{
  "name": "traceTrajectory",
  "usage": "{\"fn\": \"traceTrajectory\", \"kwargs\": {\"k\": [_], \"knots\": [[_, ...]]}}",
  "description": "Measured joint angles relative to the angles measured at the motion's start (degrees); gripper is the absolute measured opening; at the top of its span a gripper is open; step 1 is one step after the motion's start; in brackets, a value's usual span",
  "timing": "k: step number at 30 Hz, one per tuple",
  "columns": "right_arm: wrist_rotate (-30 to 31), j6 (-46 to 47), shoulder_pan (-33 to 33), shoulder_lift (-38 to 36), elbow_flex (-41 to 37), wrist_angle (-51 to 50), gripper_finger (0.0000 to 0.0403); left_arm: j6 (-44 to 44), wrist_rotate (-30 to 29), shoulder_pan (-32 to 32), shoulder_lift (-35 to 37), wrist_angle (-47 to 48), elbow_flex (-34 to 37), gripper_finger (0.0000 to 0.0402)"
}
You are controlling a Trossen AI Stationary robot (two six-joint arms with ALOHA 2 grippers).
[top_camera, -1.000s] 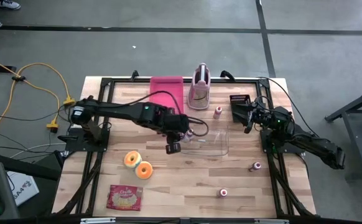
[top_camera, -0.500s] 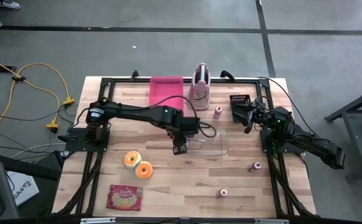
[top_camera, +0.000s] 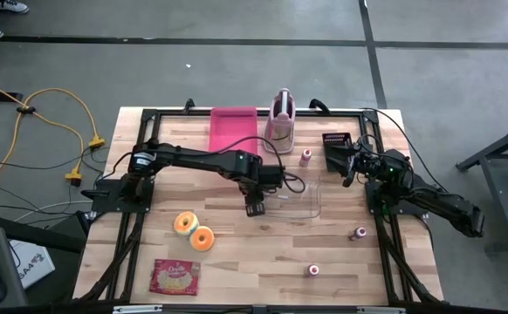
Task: Pick & Place Food Item
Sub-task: Put the top red food coloring bottle into the transparent bin
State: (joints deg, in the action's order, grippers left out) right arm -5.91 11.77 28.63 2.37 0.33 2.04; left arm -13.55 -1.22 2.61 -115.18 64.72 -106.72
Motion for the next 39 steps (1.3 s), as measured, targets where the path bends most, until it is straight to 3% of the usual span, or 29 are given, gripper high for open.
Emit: {"fn": "traceTrajectory", "kwargs": {"k": [20, 30, 39], "knots": [[-0.02, 0.00, 0.01, 0.00, 0.01, -0.03, 0.0227, -0.18, 1.09, -0.70, -2.86, 0.19, -0.15, 0.0110], [-0.02, 0.00, -0.01, 0.00, 0.01, -0.04, 0.0227, -0.17, 1.93, -0.68, -3.27, 0.61, 0.11, 0.0163], [-0.02, 0.00, 0.00, 0.00, 0.01, -0.06, 0.0227, 0.31, 2.53, -1.49, -3.17, 0.25, 0.04, 0.0172]]}}
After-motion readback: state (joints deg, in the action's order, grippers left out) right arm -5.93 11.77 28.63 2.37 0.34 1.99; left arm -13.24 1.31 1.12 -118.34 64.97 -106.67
